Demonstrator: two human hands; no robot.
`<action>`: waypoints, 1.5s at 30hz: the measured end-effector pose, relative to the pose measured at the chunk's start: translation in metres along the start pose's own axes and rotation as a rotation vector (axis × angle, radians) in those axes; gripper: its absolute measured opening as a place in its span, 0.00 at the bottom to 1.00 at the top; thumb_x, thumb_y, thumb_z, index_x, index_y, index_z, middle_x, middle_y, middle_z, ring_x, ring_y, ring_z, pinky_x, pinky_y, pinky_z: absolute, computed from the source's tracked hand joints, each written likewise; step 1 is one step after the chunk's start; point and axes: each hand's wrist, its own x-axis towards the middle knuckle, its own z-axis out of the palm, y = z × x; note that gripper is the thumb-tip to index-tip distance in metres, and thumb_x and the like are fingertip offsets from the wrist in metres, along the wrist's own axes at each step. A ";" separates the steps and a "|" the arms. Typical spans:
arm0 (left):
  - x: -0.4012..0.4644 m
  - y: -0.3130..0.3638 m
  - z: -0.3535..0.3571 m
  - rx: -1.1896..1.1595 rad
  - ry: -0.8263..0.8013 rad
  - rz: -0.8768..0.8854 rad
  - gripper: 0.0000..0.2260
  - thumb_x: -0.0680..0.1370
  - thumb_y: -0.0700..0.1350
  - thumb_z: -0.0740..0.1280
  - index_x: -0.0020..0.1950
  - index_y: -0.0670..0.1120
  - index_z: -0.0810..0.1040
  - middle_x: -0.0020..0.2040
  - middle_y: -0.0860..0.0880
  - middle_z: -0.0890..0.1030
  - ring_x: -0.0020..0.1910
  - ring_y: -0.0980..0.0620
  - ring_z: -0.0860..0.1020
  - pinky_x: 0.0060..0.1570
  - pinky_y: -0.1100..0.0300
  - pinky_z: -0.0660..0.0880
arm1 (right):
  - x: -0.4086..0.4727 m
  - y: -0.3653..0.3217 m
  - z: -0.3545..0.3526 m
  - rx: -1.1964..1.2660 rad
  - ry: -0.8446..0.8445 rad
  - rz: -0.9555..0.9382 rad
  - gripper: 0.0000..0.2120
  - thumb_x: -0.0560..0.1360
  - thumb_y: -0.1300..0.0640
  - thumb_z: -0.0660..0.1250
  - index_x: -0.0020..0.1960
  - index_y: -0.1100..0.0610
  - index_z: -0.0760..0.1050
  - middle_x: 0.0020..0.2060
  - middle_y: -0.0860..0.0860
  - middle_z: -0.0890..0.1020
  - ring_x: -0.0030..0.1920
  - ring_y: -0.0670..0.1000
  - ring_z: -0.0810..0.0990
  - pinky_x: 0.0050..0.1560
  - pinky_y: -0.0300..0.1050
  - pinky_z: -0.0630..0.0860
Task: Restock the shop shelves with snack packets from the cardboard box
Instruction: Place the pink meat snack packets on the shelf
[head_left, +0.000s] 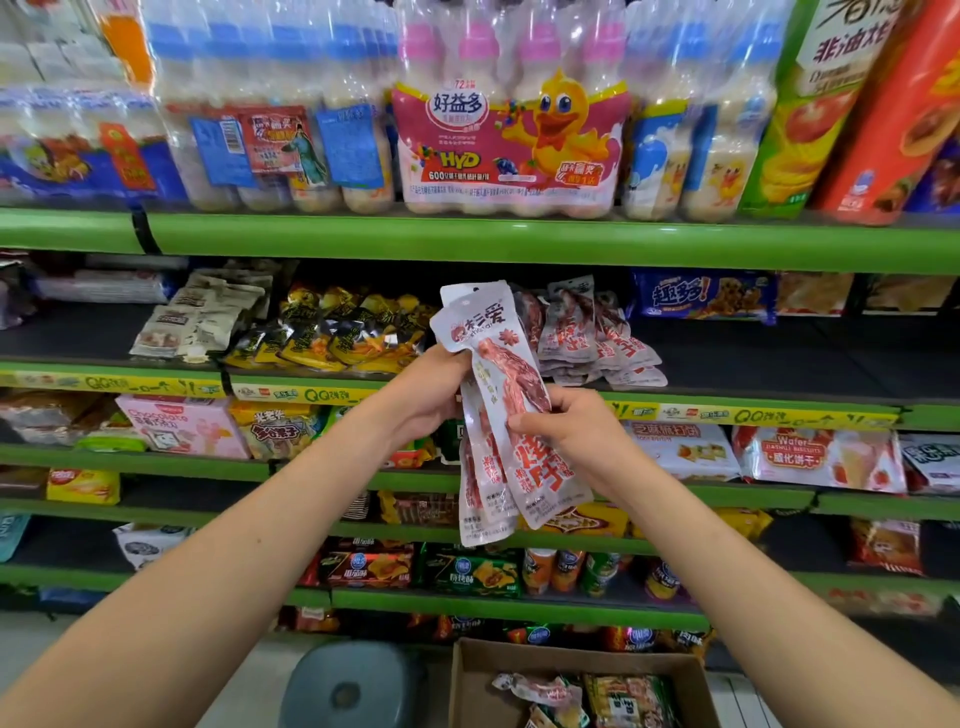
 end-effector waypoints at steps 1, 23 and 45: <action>0.001 0.001 -0.002 -0.017 0.005 -0.020 0.13 0.83 0.51 0.61 0.63 0.48 0.78 0.56 0.46 0.85 0.55 0.45 0.84 0.58 0.38 0.77 | 0.001 -0.002 0.002 0.031 0.013 -0.008 0.05 0.72 0.64 0.74 0.48 0.61 0.83 0.43 0.59 0.87 0.41 0.59 0.86 0.42 0.52 0.84; -0.014 -0.019 -0.039 0.160 0.051 -0.203 0.11 0.84 0.49 0.60 0.59 0.45 0.77 0.55 0.45 0.85 0.58 0.44 0.82 0.62 0.45 0.75 | 0.019 0.001 -0.030 0.090 0.089 0.155 0.08 0.78 0.60 0.68 0.56 0.56 0.78 0.47 0.54 0.87 0.49 0.56 0.86 0.55 0.60 0.80; 0.004 -0.011 -0.045 0.122 -0.025 -0.241 0.10 0.83 0.46 0.62 0.58 0.43 0.79 0.52 0.45 0.86 0.51 0.46 0.85 0.55 0.49 0.79 | 0.029 -0.013 -0.050 0.170 0.157 0.169 0.08 0.82 0.58 0.61 0.54 0.59 0.78 0.44 0.55 0.87 0.43 0.54 0.87 0.40 0.49 0.81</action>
